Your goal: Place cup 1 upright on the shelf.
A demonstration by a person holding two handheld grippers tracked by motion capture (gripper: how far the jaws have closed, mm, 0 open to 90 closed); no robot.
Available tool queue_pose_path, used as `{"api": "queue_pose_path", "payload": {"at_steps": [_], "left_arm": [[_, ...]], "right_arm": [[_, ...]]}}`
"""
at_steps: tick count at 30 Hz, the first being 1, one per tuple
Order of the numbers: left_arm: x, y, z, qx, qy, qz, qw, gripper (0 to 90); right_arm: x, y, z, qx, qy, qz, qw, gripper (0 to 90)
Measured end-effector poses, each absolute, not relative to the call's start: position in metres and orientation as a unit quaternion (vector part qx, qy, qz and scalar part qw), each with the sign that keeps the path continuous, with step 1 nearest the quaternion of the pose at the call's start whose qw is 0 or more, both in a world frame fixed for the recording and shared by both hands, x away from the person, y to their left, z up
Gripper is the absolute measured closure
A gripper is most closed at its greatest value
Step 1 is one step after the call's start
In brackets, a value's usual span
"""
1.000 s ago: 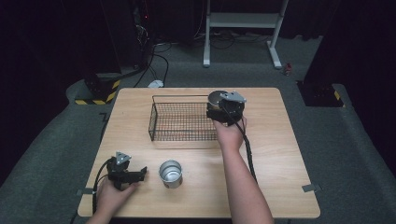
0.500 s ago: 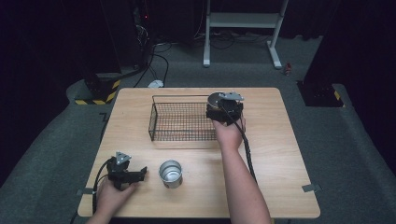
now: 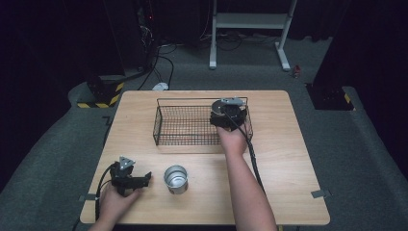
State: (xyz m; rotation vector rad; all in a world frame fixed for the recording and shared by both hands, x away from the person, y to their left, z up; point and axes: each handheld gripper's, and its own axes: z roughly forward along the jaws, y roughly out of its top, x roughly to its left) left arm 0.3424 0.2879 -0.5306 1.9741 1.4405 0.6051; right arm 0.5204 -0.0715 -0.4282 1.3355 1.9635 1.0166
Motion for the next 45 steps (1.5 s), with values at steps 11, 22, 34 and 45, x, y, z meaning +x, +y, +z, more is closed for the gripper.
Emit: {"api": "queue_pose_path", "payload": {"at_steps": [11,22,34,45], "left_arm": [[0.342,0.288,-0.531,0.746,0.545,0.229,0.307,0.8],[0.342,0.288,-0.531,0.746,0.545,0.229,0.307,0.8],[0.342,0.288,-0.531,0.747,0.543,0.228,0.307,0.9],[0.342,0.288,-0.531,0.747,0.543,0.228,0.307,0.9]], "right_arm": [[0.523,-0.069,-0.44,0.5,0.738,0.365,0.268,13.7],[0.524,-0.067,-0.447,0.501,0.743,0.356,0.263,13.7],[0.525,-0.066,-0.451,0.505,0.746,0.349,0.257,13.7],[0.524,-0.068,-0.456,0.512,0.745,0.348,0.248,13.6]]}}
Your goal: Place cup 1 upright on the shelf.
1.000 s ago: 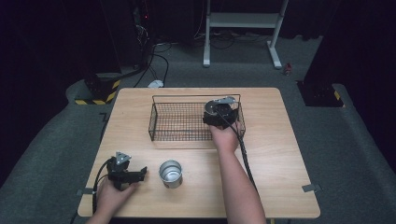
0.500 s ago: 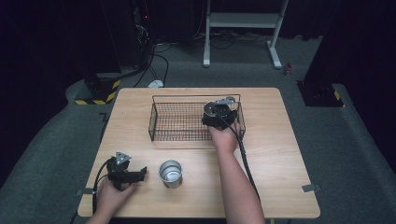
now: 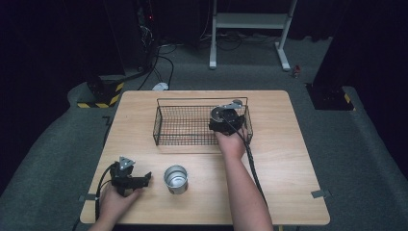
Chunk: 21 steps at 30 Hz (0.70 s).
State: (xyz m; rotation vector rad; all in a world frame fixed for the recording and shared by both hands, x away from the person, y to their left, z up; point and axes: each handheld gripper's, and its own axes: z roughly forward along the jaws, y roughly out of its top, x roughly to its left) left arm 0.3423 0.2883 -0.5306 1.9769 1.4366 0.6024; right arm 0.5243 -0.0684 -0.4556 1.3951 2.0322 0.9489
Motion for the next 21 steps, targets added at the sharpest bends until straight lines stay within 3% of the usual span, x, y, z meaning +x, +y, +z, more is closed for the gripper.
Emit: {"api": "queue_pose_path", "payload": {"at_steps": [21], "left_arm": [[0.3423,0.2883,-0.5306,0.748,0.543,0.228,0.307,0.9]], "right_arm": [[0.5229,-0.0718,-0.4592,0.509,0.753,0.343,0.238,9.2]]}}
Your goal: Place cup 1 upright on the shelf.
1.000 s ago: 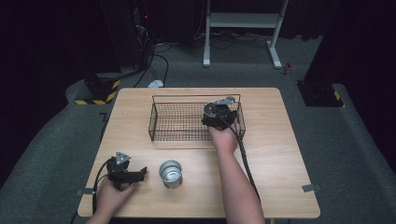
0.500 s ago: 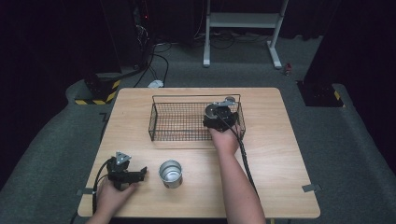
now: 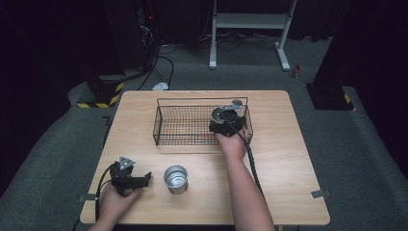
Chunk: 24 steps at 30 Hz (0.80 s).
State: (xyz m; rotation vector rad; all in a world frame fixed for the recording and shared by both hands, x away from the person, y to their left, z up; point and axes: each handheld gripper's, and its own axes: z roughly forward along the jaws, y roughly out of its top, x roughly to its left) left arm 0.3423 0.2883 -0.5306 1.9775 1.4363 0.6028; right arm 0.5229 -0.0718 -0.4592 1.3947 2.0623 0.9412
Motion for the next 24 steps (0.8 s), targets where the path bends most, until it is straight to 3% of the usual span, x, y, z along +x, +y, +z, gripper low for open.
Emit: {"api": "queue_pose_path", "payload": {"at_steps": [24], "left_arm": [[0.342,0.288,-0.531,0.747,0.544,0.227,0.308,0.9]], "right_arm": [[0.499,-0.083,-0.448,0.505,0.748,0.354,0.244,9.1]]}}
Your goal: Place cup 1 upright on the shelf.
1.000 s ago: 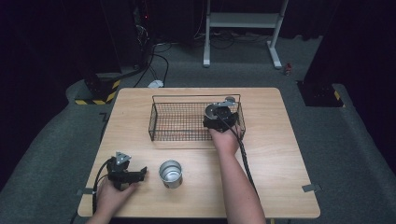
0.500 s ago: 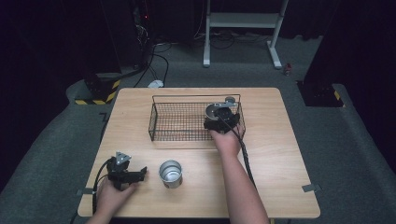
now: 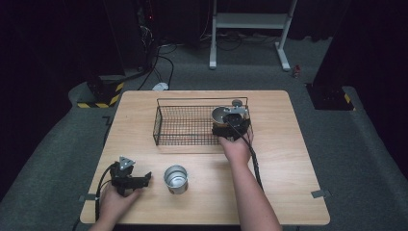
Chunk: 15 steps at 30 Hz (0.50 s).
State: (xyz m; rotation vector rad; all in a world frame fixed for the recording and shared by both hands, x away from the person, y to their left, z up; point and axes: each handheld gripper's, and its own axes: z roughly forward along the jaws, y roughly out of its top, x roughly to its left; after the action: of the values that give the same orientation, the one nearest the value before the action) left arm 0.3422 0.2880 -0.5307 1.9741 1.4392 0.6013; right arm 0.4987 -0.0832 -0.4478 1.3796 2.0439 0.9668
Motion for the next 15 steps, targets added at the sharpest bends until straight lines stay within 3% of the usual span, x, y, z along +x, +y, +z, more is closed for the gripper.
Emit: {"api": "queue_pose_path", "payload": {"at_steps": [15], "left_arm": [[0.342,0.288,-0.53,0.748,0.543,0.227,0.306,0.9]], "right_arm": [[0.464,-0.098,-0.434,0.479,0.745,0.387,0.257,9.1]]}}
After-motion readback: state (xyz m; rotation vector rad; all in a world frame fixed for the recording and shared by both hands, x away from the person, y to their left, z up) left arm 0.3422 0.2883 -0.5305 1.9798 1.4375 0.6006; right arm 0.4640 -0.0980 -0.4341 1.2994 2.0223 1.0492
